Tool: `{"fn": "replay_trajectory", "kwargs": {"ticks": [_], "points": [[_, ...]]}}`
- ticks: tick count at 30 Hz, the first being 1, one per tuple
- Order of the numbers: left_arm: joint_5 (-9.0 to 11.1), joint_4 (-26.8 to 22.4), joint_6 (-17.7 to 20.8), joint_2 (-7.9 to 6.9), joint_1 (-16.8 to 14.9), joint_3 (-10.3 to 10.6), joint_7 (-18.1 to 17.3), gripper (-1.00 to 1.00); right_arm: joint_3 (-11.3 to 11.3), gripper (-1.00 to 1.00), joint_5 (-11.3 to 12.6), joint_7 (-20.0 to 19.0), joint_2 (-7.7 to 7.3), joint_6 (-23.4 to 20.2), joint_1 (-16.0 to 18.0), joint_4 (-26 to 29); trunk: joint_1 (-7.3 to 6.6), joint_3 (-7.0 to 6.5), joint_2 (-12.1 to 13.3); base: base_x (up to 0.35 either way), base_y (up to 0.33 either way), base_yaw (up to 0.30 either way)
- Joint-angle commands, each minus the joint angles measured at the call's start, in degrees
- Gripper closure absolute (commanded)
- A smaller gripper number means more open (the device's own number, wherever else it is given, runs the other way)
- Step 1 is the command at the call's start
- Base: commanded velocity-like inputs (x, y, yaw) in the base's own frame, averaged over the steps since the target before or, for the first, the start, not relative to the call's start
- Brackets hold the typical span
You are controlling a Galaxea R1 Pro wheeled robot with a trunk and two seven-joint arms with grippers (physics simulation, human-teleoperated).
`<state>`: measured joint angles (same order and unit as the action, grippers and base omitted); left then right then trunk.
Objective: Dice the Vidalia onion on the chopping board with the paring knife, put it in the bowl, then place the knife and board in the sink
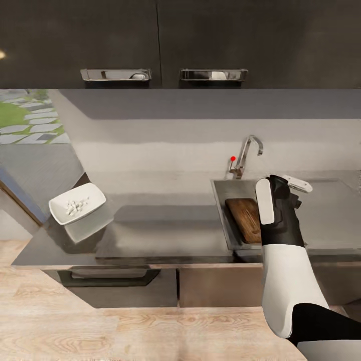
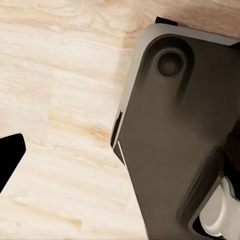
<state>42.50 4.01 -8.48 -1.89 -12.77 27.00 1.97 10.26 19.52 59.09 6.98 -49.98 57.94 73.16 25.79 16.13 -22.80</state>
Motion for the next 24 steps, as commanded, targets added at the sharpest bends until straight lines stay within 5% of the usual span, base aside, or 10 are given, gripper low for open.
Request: {"fn": "replay_trajectory", "kwargs": {"ticks": [1, 10, 13, 17, 24], "points": [[0.1, 0.1, -0.2, 0.03, -0.1, 0.4, 0.0, -1.00, 0.0, -1.00, 0.5, -0.7, 0.00, -0.3, 0.1, 0.1, 0.00, 0.11, -0.1, -0.334, 0.000, 0.000], [-0.1, -0.3, -0.3, 0.04, -0.1, 0.5, 0.0, -1.00, -1.7, -1.00, 0.2, -12.4, -0.58, -0.5, 0.1, -2.3, 0.00, 0.11, -0.1, -0.334, 0.000, 0.000], [-0.2, -0.6, -0.3, 0.04, -0.1, 0.5, 0.0, -1.00, -6.4, -1.00, 0.1, -18.4, -2.92, -0.5, 0.1, -2.7, 0.00, 0.11, -0.1, -0.338, 0.000, 0.000], [-1.0, -0.7, -0.4, 0.04, -0.1, 0.6, -0.1, -1.00, -15.5, -1.00, 0.2, -27.5, -8.14, -0.4, 0.1, -2.8, 0.00, 0.11, -0.1, -0.340, 0.000, 0.000], [-2.1, -0.8, -3.8, 0.04, -0.1, 0.6, -0.1, -1.00, -17.8, -1.00, 0.1, -31.6, -9.37, -0.4, 0.1, -2.8, 0.00, 0.11, -0.1, -0.340, 0.000, 0.000]]}}
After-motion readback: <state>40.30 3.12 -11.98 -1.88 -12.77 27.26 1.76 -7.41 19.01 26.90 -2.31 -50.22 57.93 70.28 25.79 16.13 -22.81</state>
